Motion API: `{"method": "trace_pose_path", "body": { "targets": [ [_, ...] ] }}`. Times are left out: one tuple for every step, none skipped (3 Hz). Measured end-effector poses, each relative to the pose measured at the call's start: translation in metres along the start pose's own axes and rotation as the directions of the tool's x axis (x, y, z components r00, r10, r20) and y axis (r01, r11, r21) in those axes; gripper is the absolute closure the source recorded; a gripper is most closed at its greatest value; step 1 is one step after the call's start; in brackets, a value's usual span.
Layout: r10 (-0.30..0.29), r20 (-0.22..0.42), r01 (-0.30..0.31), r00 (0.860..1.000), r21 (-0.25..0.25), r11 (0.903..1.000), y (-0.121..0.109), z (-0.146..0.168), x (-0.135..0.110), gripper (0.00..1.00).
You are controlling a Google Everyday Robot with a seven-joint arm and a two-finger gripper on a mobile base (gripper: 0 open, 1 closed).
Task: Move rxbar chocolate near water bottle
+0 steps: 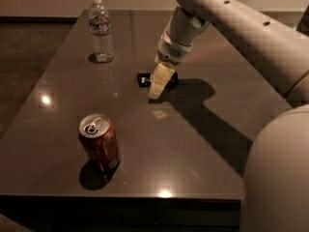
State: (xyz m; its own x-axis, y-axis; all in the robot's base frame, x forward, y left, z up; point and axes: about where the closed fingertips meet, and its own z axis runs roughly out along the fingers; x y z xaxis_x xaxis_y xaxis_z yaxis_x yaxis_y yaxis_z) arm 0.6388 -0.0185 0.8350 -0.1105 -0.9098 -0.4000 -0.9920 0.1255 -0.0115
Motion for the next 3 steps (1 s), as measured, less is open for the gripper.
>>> {"method": "trace_pose_path", "body": {
  "targets": [
    [-0.012,-0.012,0.012,1.0,-0.016,0.9998,0.0002,0.0042,-0.0006,0.39],
    [-0.016,-0.015,0.016,1.0,-0.02,0.9997,0.0001,0.0025,-0.0019,0.62],
    [-0.016,-0.015,0.016,1.0,-0.021,0.9997,0.0,-0.0001,-0.003,0.85]
  ]
}}
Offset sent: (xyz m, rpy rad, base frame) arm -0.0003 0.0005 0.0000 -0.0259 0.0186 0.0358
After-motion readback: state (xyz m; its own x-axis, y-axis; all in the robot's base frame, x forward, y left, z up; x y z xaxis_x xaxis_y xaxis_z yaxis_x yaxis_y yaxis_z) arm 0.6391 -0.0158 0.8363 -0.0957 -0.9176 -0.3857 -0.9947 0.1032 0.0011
